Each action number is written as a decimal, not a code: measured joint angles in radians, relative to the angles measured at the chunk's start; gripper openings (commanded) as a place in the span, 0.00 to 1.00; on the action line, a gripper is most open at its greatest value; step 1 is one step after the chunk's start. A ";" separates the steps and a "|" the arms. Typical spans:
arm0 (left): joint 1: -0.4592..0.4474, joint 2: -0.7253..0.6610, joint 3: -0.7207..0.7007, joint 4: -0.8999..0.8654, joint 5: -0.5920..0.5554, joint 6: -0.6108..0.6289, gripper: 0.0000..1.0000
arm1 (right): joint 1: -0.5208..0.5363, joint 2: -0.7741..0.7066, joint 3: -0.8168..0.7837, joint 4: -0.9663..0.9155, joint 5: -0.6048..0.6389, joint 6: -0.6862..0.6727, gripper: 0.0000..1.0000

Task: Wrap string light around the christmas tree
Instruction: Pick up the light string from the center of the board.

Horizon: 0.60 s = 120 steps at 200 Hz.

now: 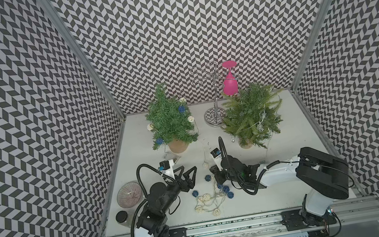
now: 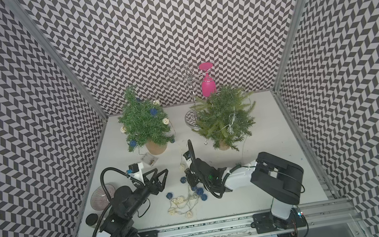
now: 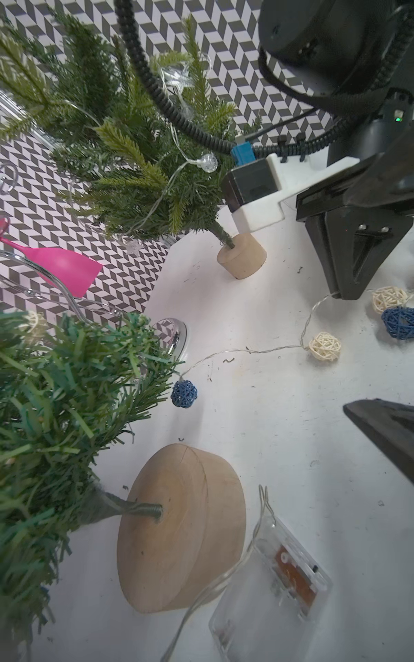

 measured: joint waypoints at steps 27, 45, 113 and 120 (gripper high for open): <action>0.000 -0.017 -0.001 0.000 0.000 0.000 0.83 | -0.013 0.015 0.000 0.015 -0.011 0.005 0.15; 0.000 -0.017 -0.001 0.000 0.000 0.000 0.82 | -0.016 0.032 0.001 0.017 -0.022 0.002 0.00; 0.000 -0.042 -0.002 0.000 0.034 0.009 0.73 | -0.013 -0.068 0.001 0.023 -0.098 0.005 0.00; 0.000 -0.048 -0.002 0.000 0.040 0.011 0.72 | -0.008 -0.097 0.003 0.024 -0.104 0.005 0.00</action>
